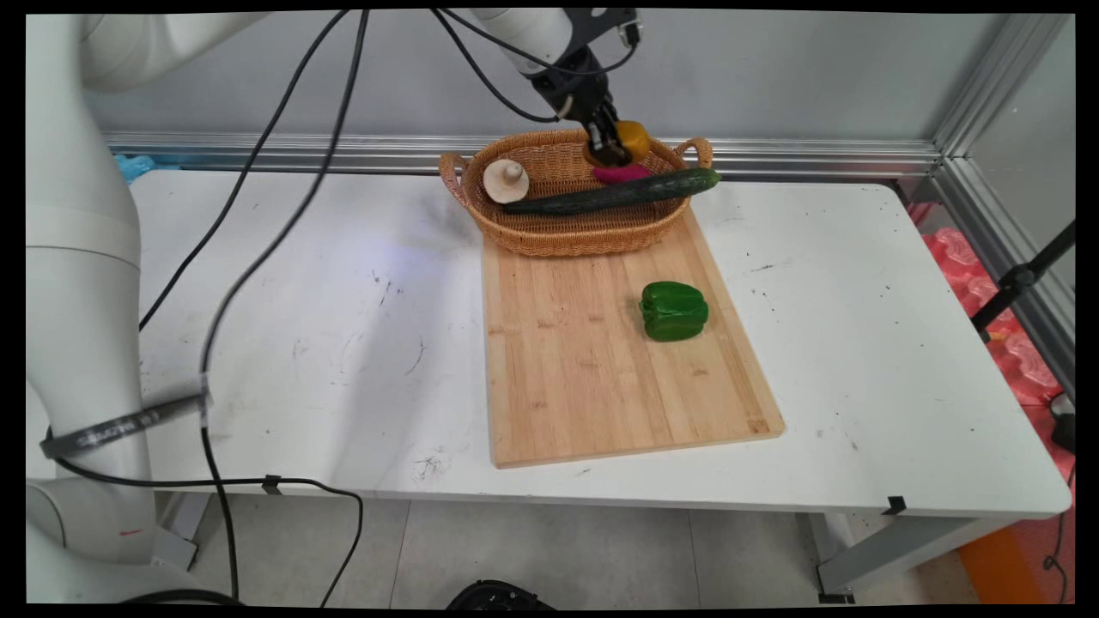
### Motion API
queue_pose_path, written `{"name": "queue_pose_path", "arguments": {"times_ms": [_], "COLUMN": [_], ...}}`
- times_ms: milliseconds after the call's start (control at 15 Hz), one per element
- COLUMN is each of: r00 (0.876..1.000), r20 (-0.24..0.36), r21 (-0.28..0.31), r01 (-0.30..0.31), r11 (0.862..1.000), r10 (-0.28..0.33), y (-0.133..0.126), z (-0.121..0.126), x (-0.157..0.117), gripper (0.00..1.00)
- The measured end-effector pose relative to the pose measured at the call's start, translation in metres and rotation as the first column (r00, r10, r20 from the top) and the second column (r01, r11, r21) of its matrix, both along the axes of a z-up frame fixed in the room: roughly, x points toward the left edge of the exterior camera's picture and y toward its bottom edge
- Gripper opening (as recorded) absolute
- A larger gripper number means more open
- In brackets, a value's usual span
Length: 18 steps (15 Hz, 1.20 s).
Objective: Place the picked object in the vegetable basket
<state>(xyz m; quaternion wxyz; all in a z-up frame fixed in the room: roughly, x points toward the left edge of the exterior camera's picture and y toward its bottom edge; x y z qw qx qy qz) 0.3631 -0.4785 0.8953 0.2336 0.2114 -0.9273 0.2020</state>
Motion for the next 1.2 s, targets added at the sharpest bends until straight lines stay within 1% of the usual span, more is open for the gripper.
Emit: {"name": "queue_pose_path", "arguments": {"times_ms": [333,600,867,933,1200], "r00": [0.999,0.998,0.998,0.997,0.997], "r20": [0.03,0.044,0.049,0.049,0.049], "r21": [-0.012,-0.012,-0.006,-0.003,0.001], "r01": [-0.023,-0.038,-0.05,-0.053,-0.064], "r11": [1.0,0.999,0.999,0.999,0.998], "r10": [0.023,0.039,0.05,0.053,0.064], "y": [-0.021,-0.033,-0.039,-0.04,-0.044], "z": [-0.014,-0.026,-0.037,-0.04,-0.047], "x": [0.022,0.036,0.043,0.045,0.05], "gripper": [0.0,0.0,0.0,1.0,1.0]}}
